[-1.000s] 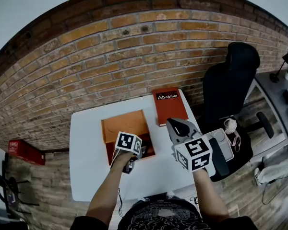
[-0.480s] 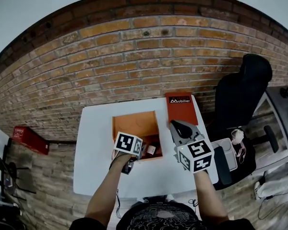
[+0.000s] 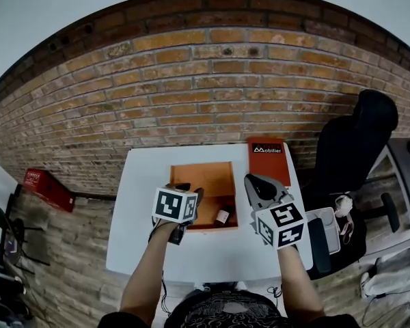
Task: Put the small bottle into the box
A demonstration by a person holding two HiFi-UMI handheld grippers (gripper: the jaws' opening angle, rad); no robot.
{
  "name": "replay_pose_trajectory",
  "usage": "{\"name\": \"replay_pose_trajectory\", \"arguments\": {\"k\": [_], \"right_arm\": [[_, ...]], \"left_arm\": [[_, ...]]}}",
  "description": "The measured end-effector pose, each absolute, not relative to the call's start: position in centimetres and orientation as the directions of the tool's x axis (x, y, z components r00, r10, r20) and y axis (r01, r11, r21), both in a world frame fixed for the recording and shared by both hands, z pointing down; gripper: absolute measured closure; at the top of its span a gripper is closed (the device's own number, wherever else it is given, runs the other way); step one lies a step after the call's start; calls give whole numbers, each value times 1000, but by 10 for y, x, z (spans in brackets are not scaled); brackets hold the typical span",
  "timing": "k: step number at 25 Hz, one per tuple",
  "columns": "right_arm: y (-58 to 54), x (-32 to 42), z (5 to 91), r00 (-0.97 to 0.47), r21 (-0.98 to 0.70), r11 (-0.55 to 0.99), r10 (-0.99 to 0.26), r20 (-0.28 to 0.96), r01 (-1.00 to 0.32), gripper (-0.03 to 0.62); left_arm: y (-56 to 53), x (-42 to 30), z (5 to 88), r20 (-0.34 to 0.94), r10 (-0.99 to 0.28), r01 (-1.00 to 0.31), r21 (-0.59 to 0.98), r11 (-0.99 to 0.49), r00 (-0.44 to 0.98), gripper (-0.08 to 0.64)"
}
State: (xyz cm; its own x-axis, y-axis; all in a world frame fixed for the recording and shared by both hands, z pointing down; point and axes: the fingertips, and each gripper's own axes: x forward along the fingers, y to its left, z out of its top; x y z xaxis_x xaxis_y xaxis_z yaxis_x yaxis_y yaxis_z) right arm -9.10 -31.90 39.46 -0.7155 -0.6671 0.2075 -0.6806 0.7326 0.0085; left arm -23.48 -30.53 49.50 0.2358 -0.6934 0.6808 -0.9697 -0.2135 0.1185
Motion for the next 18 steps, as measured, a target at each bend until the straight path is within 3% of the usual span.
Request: {"name": "replay_pose_trajectory", "arguments": {"k": [8,18], "right_arm": [[-326,-85,382,-710,11,724,-680,182,-690,572],[-327,-83,362,-709,26,719,-690,145,-695,572]], "left_arm": [[-308,-254,413,462,-869,-983,39,-181,178,424],[-298,-276,365,285,-955,-993,-58,-99,79,479]]}}
